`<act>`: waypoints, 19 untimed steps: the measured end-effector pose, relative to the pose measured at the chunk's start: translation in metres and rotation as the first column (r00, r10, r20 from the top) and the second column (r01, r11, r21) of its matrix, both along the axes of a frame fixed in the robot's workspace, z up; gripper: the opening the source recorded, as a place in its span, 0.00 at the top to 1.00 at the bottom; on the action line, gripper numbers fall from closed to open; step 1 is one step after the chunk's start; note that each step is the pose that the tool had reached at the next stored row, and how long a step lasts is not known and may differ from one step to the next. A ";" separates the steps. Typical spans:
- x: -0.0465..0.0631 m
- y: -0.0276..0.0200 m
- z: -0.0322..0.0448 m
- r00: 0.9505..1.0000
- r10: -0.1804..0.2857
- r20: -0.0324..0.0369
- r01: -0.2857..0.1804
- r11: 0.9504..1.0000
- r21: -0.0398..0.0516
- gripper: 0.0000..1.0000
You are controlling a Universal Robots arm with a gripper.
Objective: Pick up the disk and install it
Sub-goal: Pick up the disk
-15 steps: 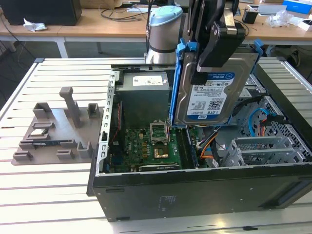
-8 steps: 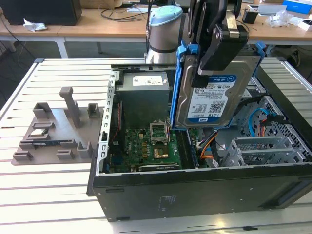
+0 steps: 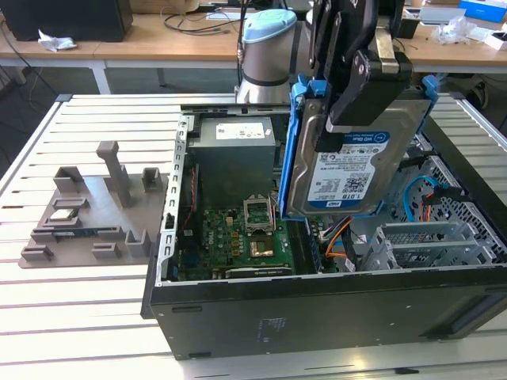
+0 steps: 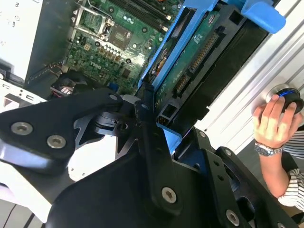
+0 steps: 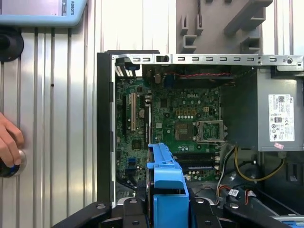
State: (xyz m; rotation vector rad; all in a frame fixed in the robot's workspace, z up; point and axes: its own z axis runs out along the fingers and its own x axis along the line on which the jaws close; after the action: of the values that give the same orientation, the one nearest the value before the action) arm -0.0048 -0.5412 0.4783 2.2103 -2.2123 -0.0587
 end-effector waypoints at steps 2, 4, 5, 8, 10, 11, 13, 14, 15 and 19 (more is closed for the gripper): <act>0.007 -0.0023 -0.0001 1.000 0.000 -0.001 0.000 1.000 0.001 0.63; 0.012 -0.0032 -0.0003 1.000 0.000 -0.002 0.000 1.000 0.001 0.63; 0.013 -0.0034 -0.0003 1.000 0.000 -0.002 0.000 1.000 0.001 0.63; 0.019 -0.0045 -0.0006 1.000 0.000 -0.003 0.000 1.000 0.001 0.63; 0.024 -0.0054 -0.0008 1.000 0.000 -0.003 0.000 1.000 0.001 0.63; 0.026 -0.0057 -0.0010 1.000 0.000 -0.004 0.000 1.000 0.001 0.63; 0.031 -0.0060 -0.0013 1.000 0.000 -0.005 0.000 1.000 0.001 0.63; 0.035 -0.0061 -0.0014 1.000 0.000 -0.005 0.000 1.000 0.001 0.63; 0.038 -0.0062 -0.0016 1.000 0.000 -0.006 0.000 1.000 0.001 0.63; 0.055 -0.0080 -0.0019 1.000 0.000 -0.010 0.000 1.000 0.005 0.63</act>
State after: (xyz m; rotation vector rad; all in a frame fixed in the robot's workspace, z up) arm 0.0500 -0.5492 0.4764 2.2078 -2.2093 -0.0747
